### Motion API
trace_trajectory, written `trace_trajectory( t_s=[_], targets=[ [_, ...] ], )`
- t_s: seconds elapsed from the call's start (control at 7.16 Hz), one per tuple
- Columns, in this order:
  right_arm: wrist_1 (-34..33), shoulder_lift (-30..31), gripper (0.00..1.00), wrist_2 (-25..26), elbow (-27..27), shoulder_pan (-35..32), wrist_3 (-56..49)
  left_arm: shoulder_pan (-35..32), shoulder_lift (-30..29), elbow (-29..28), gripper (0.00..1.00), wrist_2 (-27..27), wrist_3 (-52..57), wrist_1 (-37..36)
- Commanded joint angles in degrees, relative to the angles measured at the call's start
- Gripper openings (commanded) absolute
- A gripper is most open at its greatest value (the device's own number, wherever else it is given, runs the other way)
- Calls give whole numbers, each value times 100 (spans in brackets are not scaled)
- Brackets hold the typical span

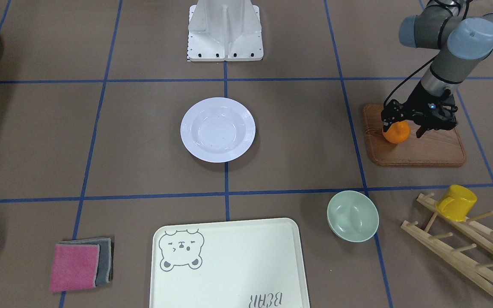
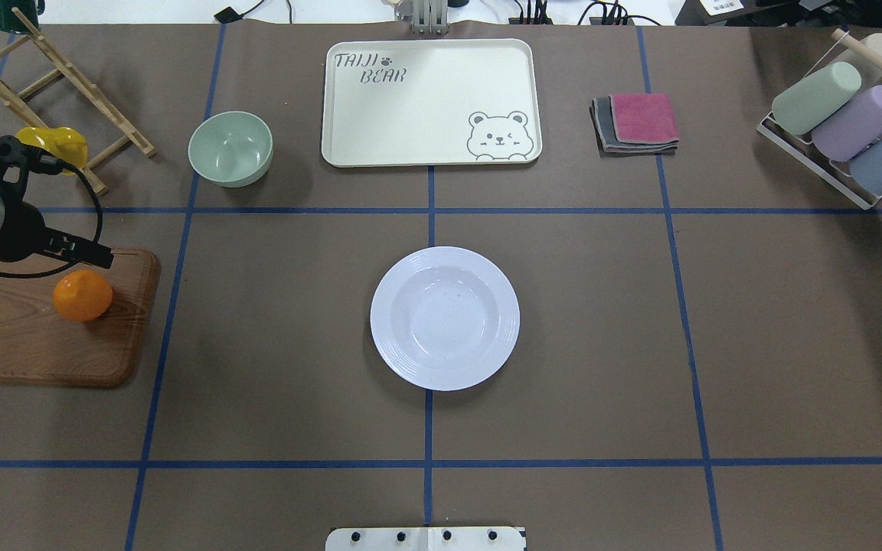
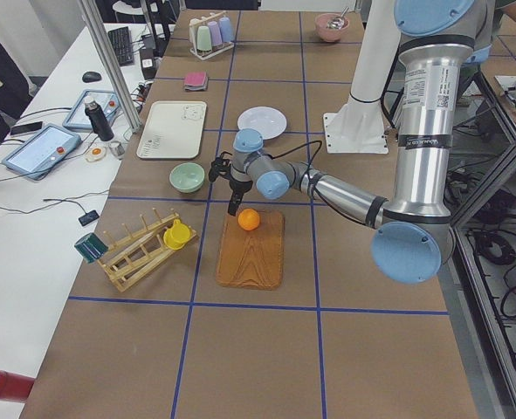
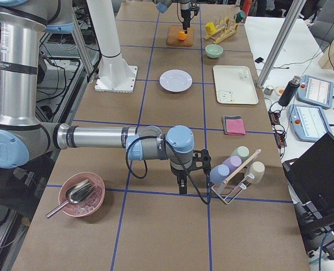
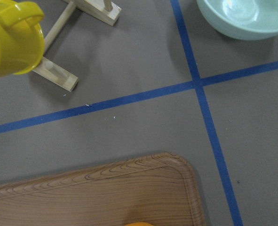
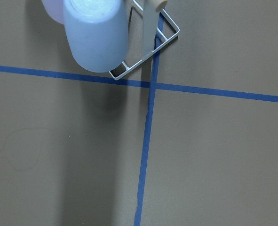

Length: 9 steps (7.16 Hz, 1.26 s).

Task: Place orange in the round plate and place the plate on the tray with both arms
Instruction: 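Lower the left gripper onto the orange on the wooden tray and grasp it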

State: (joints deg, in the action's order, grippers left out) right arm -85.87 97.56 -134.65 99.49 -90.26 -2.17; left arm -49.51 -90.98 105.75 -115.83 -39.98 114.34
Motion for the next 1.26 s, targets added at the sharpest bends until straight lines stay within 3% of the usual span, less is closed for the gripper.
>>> trace_trajectory(
  t_s=[0.0, 1.12],
  targets=[
    [0, 0, 100, 0, 0, 0, 5, 143, 133, -2, 99, 8, 8, 1],
    [9, -26, 100, 9, -9, 18, -3, 310, 134, -353, 99, 17, 17, 18]
  ],
)
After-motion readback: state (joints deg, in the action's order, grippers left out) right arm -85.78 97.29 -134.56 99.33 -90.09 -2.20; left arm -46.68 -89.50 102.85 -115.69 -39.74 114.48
